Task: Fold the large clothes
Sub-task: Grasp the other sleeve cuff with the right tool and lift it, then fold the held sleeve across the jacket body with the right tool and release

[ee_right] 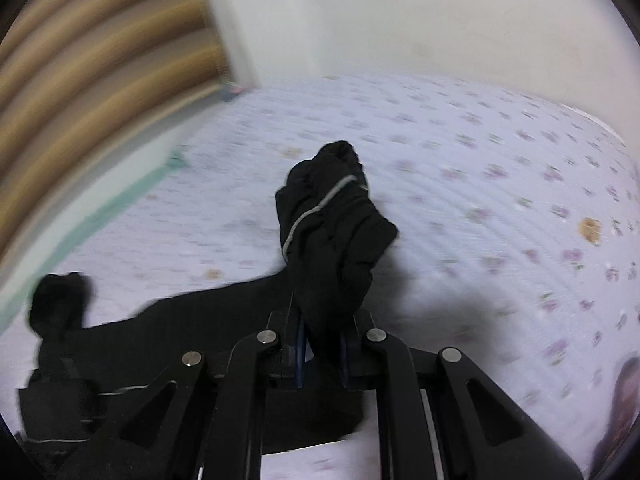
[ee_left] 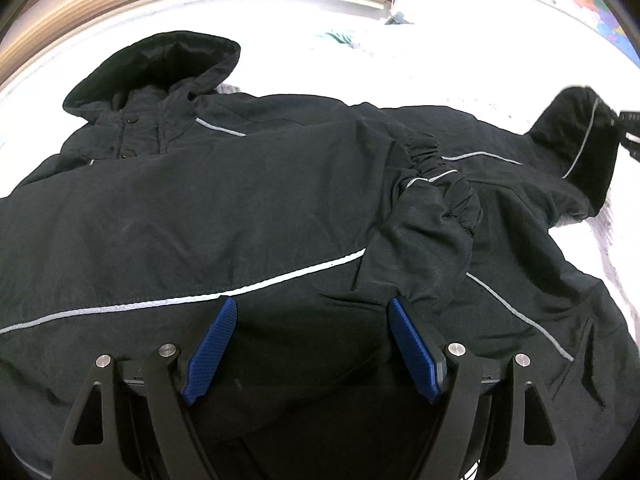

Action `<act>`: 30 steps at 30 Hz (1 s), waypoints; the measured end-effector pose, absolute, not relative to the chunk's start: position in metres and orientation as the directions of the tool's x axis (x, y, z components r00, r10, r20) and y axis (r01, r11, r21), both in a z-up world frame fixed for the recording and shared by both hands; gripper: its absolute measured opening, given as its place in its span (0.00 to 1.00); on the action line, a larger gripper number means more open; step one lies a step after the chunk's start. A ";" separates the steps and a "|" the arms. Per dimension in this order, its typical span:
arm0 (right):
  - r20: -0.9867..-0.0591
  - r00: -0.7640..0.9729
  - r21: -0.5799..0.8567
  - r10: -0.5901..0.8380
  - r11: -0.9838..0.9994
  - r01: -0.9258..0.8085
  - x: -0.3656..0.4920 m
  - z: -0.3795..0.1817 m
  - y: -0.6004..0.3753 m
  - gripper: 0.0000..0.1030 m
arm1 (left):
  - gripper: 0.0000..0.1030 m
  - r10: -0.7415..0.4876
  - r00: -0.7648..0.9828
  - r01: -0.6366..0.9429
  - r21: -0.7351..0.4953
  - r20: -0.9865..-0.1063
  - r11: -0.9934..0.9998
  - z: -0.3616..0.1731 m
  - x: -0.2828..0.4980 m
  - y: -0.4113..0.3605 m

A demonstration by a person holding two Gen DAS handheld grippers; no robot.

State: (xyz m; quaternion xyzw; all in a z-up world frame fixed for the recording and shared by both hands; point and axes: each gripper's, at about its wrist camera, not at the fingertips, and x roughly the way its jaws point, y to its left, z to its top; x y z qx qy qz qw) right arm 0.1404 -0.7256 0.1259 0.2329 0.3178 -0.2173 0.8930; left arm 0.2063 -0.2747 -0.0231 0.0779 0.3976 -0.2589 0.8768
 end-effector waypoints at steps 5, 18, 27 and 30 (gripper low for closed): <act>-0.639 0.747 0.226 -0.181 0.884 0.408 0.157 0.150 -0.661 0.15 | 0.77 -0.414 0.531 0.498 -0.123 -0.740 0.858 -0.002 0.202 -0.265; -0.590 0.807 0.185 0.021 0.977 0.110 0.160 0.176 -0.539 0.15 | 0.77 -0.414 0.605 0.391 -0.199 -0.680 0.899 0.096 0.166 -0.184; -0.677 0.724 0.101 0.135 0.991 -0.090 0.192 0.165 -0.406 0.16 | 0.77 -0.352 0.647 0.305 -0.193 -0.676 0.932 0.106 0.155 -0.118; -0.701 0.678 0.158 0.220 0.976 -0.154 0.206 0.148 -0.370 0.16 | 0.77 -0.332 0.649 0.278 -0.192 -0.685 0.941 0.102 0.156 -0.091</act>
